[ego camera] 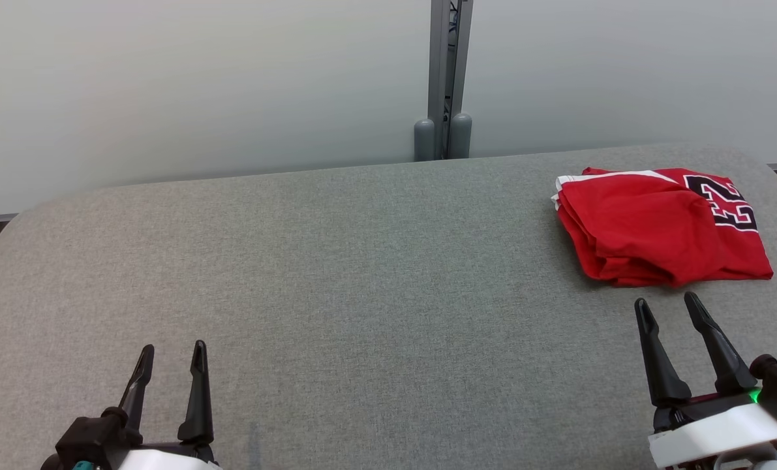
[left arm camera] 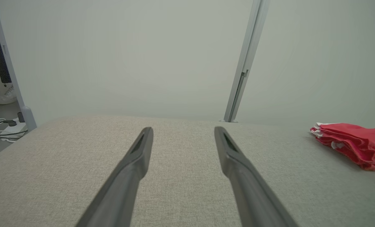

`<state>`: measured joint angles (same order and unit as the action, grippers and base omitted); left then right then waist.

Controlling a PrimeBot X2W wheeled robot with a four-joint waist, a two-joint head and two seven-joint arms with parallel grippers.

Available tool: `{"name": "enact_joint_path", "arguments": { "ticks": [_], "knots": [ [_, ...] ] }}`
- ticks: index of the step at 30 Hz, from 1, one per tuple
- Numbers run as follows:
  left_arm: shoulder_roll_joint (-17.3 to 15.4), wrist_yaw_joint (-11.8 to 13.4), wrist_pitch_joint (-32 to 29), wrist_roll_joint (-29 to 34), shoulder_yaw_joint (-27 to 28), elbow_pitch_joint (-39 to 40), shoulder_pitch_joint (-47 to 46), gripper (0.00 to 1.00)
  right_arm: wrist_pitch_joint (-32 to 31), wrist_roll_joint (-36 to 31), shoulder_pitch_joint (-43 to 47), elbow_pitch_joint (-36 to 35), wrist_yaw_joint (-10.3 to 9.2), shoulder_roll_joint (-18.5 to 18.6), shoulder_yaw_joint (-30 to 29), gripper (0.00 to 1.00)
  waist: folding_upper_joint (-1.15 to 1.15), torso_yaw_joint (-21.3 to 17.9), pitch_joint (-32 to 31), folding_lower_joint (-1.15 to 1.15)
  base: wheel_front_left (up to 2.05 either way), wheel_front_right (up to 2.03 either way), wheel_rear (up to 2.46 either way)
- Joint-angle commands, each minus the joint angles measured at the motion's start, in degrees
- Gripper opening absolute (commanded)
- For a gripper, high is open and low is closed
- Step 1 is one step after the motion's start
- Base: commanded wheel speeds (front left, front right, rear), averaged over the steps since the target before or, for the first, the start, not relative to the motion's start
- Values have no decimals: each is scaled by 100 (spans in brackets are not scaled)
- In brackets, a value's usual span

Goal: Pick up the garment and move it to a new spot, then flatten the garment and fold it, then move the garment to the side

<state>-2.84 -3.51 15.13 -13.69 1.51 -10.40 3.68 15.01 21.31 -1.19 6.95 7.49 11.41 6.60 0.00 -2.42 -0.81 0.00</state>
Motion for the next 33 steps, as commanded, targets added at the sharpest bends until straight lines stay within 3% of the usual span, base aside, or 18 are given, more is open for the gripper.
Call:
{"name": "enact_joint_path", "arguments": {
  "ticks": [1, 8, 9, 12, 33],
  "knots": [
    [-16, 7, -2, -18, 4, -11, -74, 100, 20, -15, -35, 24, 1, 12, -7, 100, 0, -4, -2, 0, 0, 0, 0],
    [-16, 30, -2, -54, -16, -50, -89, 100, 20, -15, -33, 37, 1, -9, 1, 100, 0, -3, -9, 0, 0, 0, 0],
    [-16, 12, -2, -65, -17, -59, -88, 0, 20, -12, -36, 43, 1, -10, 2, 0, 0, -1, -10, 0, 0, 0, 0],
    [25, 2, -29, -105, -19, -176, -13, 0, -15, 39, 66, 125, 0, -68, 14, 0, 0, -2, -9, 0, 0, 0, 0],
    [13, -109, -603, -2205, 120, -214, -293, 0, -540, 2010, -103, 275, 0, -223, -282, 0, 0, 39, 9, 0, 0, 0, 0]
  ]
}}
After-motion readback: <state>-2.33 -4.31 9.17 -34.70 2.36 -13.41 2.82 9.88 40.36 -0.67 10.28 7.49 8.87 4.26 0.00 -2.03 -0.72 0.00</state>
